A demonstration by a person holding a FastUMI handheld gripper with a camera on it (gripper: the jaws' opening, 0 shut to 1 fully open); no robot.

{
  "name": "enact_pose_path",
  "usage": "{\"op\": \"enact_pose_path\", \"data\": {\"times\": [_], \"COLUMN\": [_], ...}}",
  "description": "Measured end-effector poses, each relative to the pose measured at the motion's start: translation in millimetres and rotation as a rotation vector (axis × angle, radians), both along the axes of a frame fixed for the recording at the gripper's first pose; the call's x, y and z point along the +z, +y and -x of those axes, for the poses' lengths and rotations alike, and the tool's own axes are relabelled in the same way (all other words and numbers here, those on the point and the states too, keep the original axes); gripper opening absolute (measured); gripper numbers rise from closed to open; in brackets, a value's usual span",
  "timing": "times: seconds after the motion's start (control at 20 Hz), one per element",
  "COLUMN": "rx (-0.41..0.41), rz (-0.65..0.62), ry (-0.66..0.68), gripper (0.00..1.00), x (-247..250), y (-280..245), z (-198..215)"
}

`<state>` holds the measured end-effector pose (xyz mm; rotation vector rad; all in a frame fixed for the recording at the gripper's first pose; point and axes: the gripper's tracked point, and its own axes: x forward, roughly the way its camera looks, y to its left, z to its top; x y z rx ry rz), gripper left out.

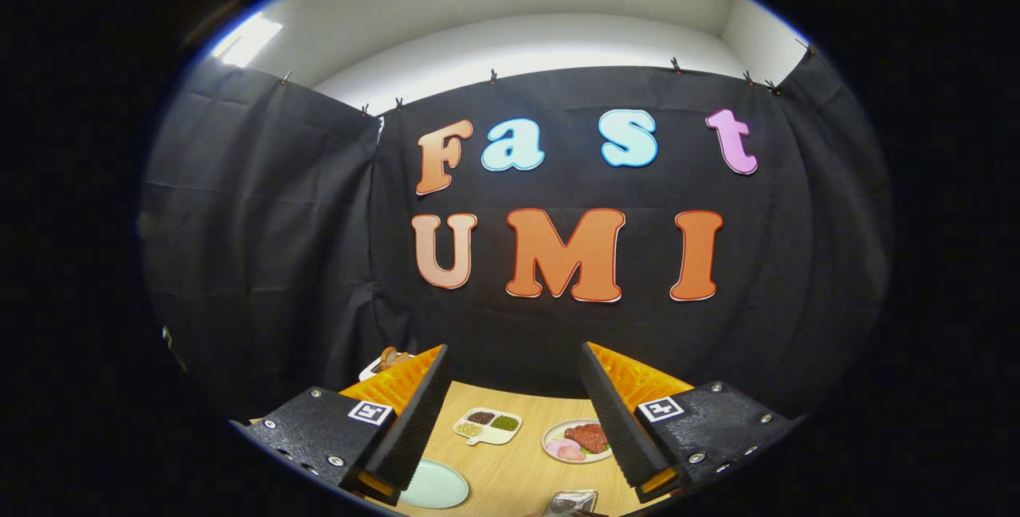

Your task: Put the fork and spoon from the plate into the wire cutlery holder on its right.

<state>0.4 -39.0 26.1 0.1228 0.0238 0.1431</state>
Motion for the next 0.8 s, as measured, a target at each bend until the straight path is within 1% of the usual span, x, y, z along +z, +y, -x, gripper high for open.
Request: {"op": "enact_pose_path", "data": {"times": [0.25, 0.45, 0.8], "rx": [-0.004, -0.006, -0.013], "rz": [0.005, 0.018, 0.004], "ry": [-0.04, -0.037, -0.031], "gripper": [0.96, 0.96, 0.96], "x": [10.5, 7.5, 4.6], "y": [0.2, 2.1, 1.1], "z": [-1.3, -2.0, -3.9]}}
